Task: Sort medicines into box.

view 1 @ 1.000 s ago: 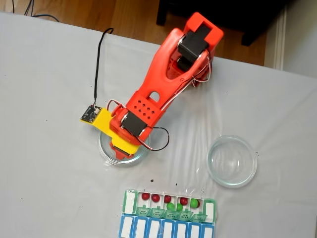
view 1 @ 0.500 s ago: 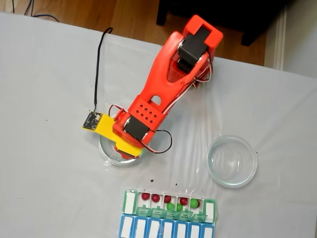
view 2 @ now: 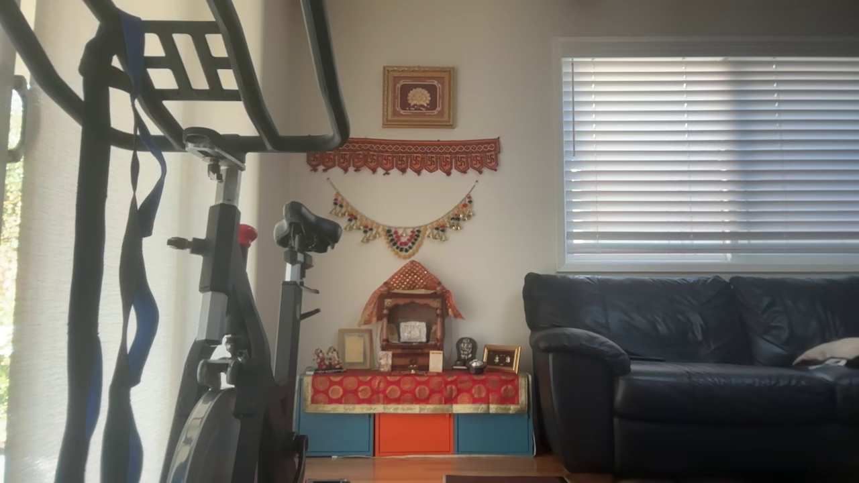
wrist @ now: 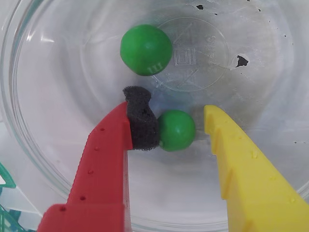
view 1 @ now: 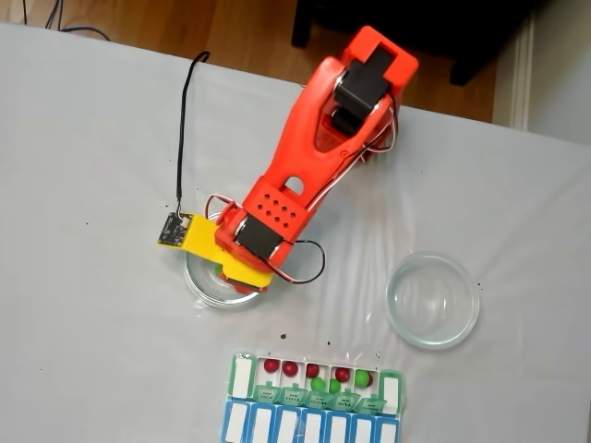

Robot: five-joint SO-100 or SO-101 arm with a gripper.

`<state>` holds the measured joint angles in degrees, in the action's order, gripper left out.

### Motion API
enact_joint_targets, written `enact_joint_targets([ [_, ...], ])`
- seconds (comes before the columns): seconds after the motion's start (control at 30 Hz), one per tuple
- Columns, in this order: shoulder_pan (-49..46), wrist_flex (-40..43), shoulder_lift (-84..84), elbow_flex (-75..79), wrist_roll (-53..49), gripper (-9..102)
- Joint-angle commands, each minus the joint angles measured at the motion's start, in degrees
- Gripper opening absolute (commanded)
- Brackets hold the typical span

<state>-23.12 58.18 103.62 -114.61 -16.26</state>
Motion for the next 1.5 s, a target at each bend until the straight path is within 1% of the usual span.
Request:
enact_joint_targets([
  [0.0, 1.14, 0.53, 3.34, 0.18, -1.23, 17],
  [0.2, 1.14, 2.55, 2.55, 0.88, -3.69, 15],
  [0.67, 0.88, 2.81, 4.31, -0.79, -6.5, 1],
  [0.93, 0.79, 2.72, 4.75, -0.97, -6.5, 1],
  [1.07, 1.14, 1.32, 4.83, -2.02, -6.59, 1],
  [1.47, 1.67, -1.41, 6.68, -5.01, -7.03, 11],
])
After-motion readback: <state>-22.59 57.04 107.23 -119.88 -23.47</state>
